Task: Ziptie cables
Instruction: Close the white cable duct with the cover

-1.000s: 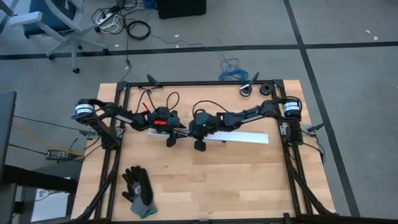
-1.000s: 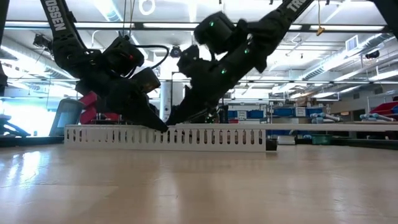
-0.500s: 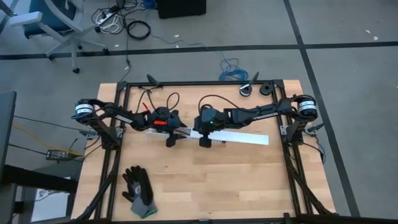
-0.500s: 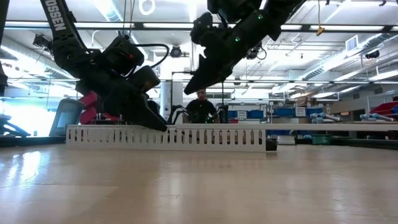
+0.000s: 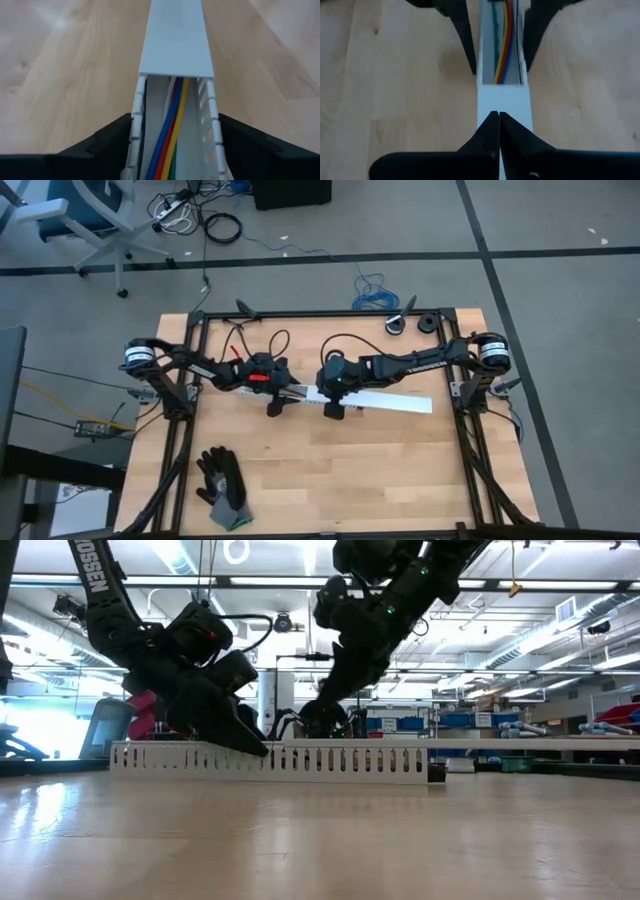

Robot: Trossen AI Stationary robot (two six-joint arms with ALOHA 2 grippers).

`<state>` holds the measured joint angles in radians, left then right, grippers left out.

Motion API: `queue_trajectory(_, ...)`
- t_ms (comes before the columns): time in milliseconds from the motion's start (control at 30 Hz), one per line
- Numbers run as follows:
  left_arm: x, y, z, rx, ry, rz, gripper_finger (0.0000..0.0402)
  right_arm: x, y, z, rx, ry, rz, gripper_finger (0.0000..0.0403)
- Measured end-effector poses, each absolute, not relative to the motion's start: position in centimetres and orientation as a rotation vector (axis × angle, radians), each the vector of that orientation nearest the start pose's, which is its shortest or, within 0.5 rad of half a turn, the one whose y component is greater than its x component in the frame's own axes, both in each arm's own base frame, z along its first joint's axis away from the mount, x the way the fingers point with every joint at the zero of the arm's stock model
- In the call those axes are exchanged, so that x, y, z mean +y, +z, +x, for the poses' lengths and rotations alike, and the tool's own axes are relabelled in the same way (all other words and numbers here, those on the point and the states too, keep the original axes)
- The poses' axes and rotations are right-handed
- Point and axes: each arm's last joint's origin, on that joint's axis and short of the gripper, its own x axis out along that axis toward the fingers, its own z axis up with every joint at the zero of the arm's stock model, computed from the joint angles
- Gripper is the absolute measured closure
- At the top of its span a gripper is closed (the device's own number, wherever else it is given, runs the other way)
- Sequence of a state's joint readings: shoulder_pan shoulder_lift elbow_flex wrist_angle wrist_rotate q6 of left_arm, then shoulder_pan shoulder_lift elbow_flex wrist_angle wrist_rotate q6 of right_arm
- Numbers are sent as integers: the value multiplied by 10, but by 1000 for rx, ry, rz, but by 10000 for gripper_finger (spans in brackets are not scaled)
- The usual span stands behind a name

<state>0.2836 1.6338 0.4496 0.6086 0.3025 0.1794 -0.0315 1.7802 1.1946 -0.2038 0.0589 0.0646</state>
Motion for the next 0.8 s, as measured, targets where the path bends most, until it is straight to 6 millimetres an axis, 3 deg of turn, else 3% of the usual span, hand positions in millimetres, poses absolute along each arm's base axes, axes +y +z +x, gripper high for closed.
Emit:
queue_trajectory(533,60,98,267,480,-106,25,117,-4,202,375,845,-149,48,403)
queue_trajectory(800,60,98,267,480,-80,36,146,-3,181,367,833,-168,98,403)
